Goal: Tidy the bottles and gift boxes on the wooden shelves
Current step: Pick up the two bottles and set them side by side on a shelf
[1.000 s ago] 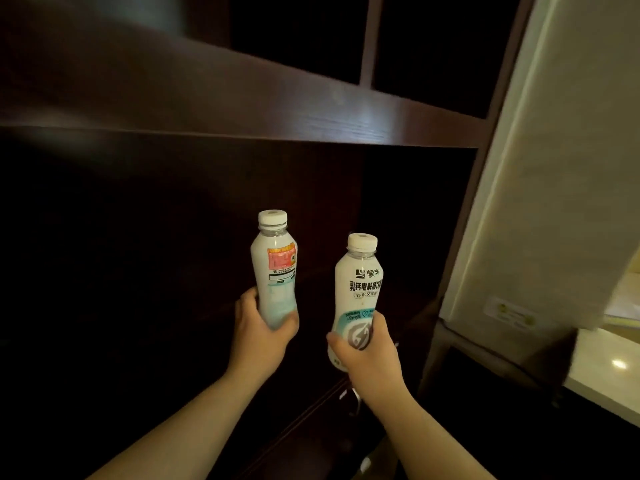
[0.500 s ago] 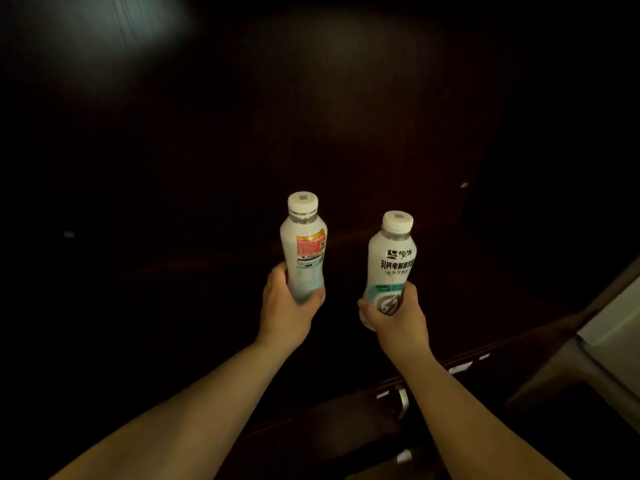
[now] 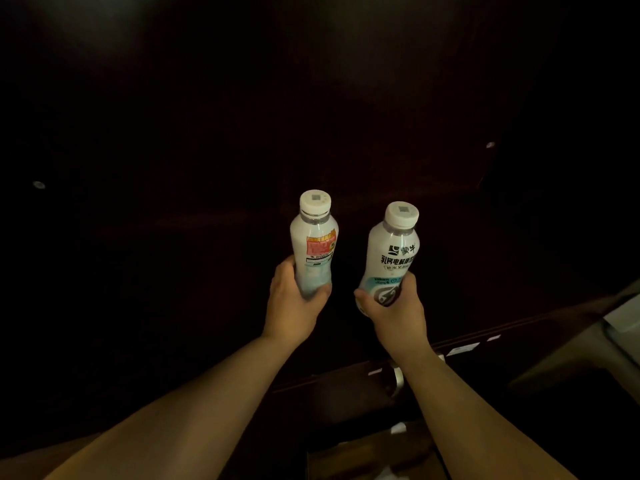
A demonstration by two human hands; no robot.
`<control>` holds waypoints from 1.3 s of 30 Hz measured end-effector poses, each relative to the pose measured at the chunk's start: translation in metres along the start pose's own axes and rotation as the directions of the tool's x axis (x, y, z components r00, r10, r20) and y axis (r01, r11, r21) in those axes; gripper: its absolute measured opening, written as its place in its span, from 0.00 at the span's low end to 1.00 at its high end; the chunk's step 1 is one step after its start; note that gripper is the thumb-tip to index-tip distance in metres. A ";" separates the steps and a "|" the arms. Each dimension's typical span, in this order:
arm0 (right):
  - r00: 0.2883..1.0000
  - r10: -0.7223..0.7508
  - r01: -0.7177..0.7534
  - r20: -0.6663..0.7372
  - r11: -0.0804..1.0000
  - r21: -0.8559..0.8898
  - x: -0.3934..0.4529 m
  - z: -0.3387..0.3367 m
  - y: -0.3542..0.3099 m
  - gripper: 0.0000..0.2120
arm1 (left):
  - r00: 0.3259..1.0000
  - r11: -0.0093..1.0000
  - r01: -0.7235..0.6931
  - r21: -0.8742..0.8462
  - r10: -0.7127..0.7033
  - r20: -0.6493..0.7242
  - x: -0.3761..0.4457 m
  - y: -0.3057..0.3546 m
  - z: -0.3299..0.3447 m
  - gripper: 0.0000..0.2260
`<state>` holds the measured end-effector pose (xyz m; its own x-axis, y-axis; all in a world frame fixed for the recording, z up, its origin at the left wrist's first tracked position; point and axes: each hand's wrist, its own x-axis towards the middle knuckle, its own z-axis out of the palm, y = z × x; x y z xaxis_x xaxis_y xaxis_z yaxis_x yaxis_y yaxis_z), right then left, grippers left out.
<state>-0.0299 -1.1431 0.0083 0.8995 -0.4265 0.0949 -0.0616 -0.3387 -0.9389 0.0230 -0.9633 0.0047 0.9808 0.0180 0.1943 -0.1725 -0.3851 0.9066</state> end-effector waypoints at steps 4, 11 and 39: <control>1.000 -0.010 0.010 0.025 1.000 0.000 0.004 0.002 0.004 0.29 | 1.000 1.000 0.017 -0.014 -0.017 0.007 0.000 -0.002 0.001 0.31; 1.000 -0.008 0.009 0.018 0.998 -0.059 0.003 0.004 0.008 0.32 | 0.996 0.996 0.088 -0.032 -0.088 0.017 0.001 0.001 0.003 0.51; 0.999 0.029 -0.025 0.037 0.994 -0.111 0.000 0.002 0.004 0.37 | 0.992 0.985 0.099 0.141 -0.109 0.065 0.002 -0.001 0.006 0.49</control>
<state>-0.0294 -1.1430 0.0045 0.9128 -0.4047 0.0549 -0.1316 -0.4186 -0.8986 0.0256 -0.9685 0.0021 0.9976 0.0000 0.0692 -0.0596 -0.5080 0.8593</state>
